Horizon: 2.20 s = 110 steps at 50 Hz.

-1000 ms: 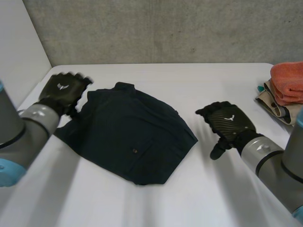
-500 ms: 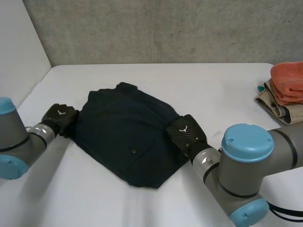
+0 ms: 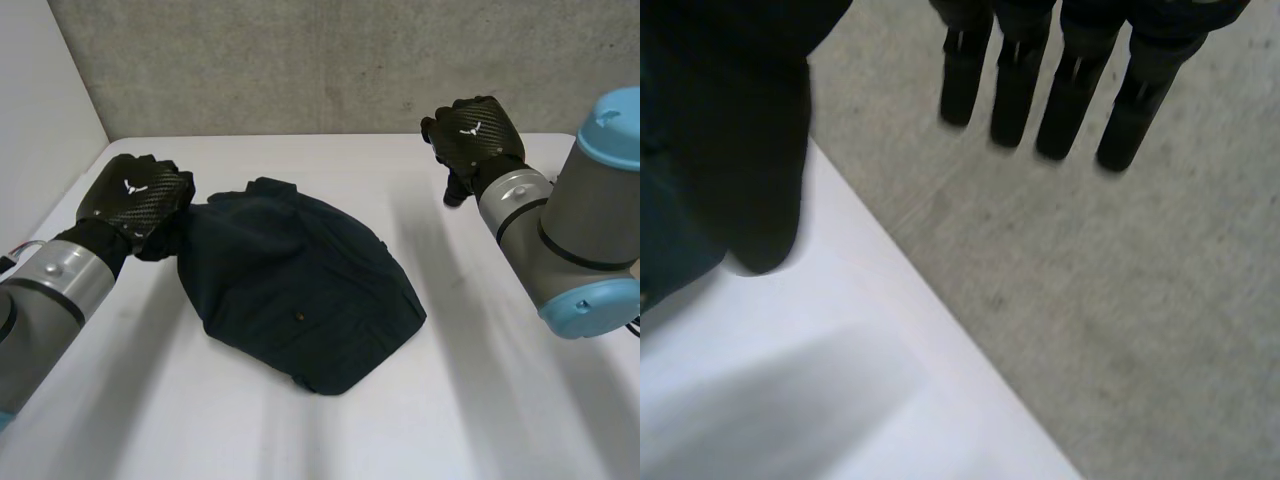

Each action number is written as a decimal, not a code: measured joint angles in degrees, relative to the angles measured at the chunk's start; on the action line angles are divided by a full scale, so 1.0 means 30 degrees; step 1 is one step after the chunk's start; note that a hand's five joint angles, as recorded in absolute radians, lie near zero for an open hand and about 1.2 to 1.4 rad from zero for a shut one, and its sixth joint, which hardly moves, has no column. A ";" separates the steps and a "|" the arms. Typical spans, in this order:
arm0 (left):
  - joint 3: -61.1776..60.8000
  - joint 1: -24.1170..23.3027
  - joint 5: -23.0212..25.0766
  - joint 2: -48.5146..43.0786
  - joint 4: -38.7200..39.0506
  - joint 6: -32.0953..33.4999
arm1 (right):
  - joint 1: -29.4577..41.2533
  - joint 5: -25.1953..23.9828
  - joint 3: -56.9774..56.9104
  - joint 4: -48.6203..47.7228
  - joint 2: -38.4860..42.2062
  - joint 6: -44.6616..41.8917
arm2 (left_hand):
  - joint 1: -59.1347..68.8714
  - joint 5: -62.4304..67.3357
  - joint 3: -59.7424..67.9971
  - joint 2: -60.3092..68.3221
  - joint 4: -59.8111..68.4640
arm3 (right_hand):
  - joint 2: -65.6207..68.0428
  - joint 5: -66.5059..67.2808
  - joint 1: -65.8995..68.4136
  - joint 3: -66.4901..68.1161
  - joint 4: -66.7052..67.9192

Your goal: Fold the laundry.

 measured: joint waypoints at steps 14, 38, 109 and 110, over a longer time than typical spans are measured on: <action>0.0098 -0.0786 -0.0832 0.1158 0.0037 -0.0131 | 0.4274 0.1320 0.4549 0.5360 -0.0942 1.1917 | 0.0000 0.0000 0.0018 0.0024 0.0067 | -0.3713 -0.4320 -0.3409 -0.4076 -0.3995; 0.0842 -0.1412 -0.1530 0.1665 0.0164 -0.0309 | 0.7697 0.5756 0.1100 0.1199 0.3472 1.3657 | 0.0000 0.0000 0.0084 0.0024 0.0072 | 1.3495 1.2781 1.1843 1.3143 1.3095; 1.5275 -0.3426 -0.5472 -1.1292 0.4753 -0.3465 | 0.0016 0.0811 -1.4163 0.4350 0.7955 0.0291 | -1.8485 -1.7551 -1.8451 -1.8607 -1.8761 | -0.4961 -0.4889 -0.4721 -0.5292 -0.5338; 1.3737 -0.3489 -0.5509 -0.9876 0.4374 -0.3316 | -0.0284 -0.0311 -1.2783 0.5286 0.6802 0.0267 | -1.7643 -1.6994 -1.7853 -1.7841 -1.8009 | -0.4961 -0.4889 -0.4721 -0.5292 -0.5338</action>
